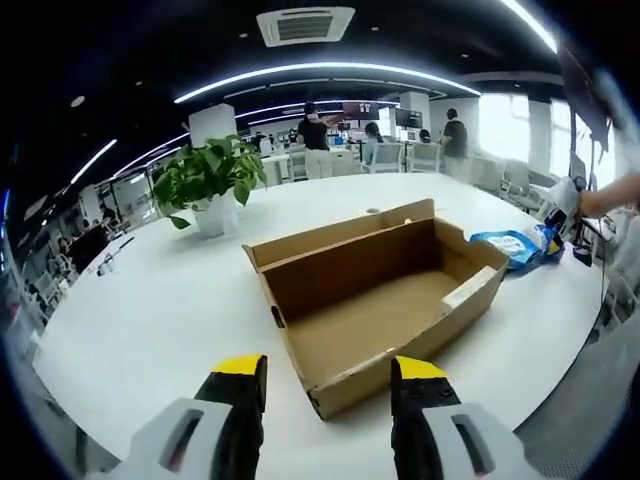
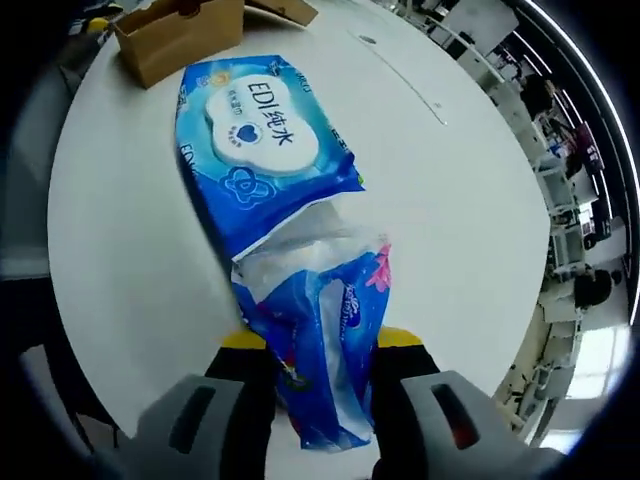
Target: Operate the shoe box by opening the lid, removing the specified soft item, and placing it in the target area until the item is outside and the box remains undamaged.
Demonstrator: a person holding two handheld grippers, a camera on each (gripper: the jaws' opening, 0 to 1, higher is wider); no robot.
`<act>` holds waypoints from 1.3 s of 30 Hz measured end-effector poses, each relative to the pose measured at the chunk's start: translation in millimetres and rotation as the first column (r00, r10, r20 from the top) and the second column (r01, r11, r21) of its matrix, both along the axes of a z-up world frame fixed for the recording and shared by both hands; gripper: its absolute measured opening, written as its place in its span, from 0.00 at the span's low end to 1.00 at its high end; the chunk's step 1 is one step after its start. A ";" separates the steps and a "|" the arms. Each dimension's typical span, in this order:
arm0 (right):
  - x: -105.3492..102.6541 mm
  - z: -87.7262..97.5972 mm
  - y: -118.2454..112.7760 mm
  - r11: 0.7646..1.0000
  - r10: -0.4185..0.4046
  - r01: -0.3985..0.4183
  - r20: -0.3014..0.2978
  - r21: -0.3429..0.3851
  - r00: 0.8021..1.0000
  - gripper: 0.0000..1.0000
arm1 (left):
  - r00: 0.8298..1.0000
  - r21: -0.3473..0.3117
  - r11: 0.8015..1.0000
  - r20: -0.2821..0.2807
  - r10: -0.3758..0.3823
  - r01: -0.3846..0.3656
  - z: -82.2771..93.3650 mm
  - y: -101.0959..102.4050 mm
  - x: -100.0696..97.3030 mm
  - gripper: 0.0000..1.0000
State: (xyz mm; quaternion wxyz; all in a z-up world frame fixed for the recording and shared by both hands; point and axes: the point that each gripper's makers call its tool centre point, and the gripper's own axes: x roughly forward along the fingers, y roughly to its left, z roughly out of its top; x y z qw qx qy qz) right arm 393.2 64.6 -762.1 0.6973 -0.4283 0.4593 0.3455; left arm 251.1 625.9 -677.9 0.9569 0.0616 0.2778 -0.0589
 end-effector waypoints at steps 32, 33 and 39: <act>-26.7 55.8 8.3 0.997 0.016 -0.005 0.148 -0.074 0.989 0.45 | 0.992 0.005 0.992 -0.009 -0.126 0.126 -2.3 -22.0 -3.3 0.48; -32.1 56.3 11.2 0.998 -0.004 0.013 0.141 -0.063 0.990 0.45 | 0.992 -0.002 0.992 0.000 -0.125 0.125 -1.2 -21.7 -2.9 0.48; -61.4 60.7 46.0 0.997 -0.074 0.075 0.135 -0.004 0.988 0.46 | 0.993 -0.077 0.990 0.019 -0.120 0.121 -0.8 -20.8 -1.0 0.47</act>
